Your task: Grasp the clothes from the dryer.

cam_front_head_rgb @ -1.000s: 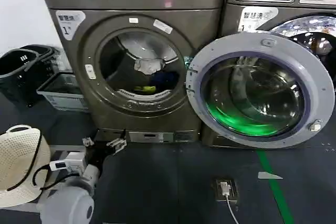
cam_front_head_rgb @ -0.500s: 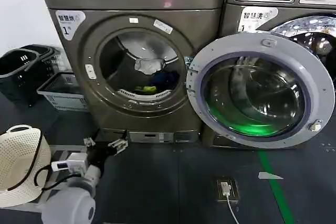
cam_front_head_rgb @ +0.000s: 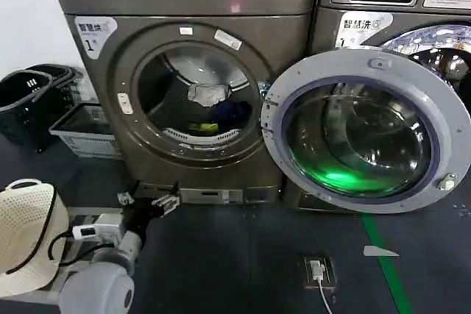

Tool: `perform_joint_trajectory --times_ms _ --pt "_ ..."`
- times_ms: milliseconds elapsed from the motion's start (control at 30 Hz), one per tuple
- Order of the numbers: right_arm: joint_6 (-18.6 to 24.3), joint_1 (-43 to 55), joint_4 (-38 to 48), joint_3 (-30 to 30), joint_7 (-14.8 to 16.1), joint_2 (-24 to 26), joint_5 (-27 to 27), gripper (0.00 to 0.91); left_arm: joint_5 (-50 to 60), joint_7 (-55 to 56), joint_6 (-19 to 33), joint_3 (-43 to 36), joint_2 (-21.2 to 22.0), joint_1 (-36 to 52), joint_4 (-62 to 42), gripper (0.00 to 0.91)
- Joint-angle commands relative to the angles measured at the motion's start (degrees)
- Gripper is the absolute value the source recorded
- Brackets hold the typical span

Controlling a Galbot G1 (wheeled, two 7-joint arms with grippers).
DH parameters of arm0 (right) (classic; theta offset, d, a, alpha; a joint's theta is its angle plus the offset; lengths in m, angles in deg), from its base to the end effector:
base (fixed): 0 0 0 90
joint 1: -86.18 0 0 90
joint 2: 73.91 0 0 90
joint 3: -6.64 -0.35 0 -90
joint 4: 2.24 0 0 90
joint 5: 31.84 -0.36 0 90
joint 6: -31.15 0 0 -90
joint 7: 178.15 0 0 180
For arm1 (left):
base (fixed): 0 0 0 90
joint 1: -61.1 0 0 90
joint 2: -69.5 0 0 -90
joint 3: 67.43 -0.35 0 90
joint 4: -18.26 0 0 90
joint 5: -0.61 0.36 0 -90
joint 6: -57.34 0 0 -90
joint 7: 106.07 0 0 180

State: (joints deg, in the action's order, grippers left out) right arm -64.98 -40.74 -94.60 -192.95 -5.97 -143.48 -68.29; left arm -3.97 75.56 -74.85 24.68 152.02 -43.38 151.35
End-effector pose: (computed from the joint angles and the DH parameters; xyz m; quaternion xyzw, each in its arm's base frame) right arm -0.2140 -0.4346 -0.0841 0.7487 0.6301 -0.1165 0.1697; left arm 0.2289 0.0231 -0.1644 0.0005 -0.9924 -0.0362 0.1177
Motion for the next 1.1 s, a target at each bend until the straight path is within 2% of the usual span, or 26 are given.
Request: perform_joint_trajectory --times_ms 33,1100 --pt "0.0 0.0 -0.1 0.0 -0.1 -0.1 -0.1 0.907 0.0 0.0 -2.8 0.0 0.0 -0.2 0.1 0.907" --pt "0.1 0.2 -0.5 0.5 -0.1 -0.7 -0.1 0.907 0.1 0.0 -2.8 -0.4 0.2 -0.8 0.8 0.907"
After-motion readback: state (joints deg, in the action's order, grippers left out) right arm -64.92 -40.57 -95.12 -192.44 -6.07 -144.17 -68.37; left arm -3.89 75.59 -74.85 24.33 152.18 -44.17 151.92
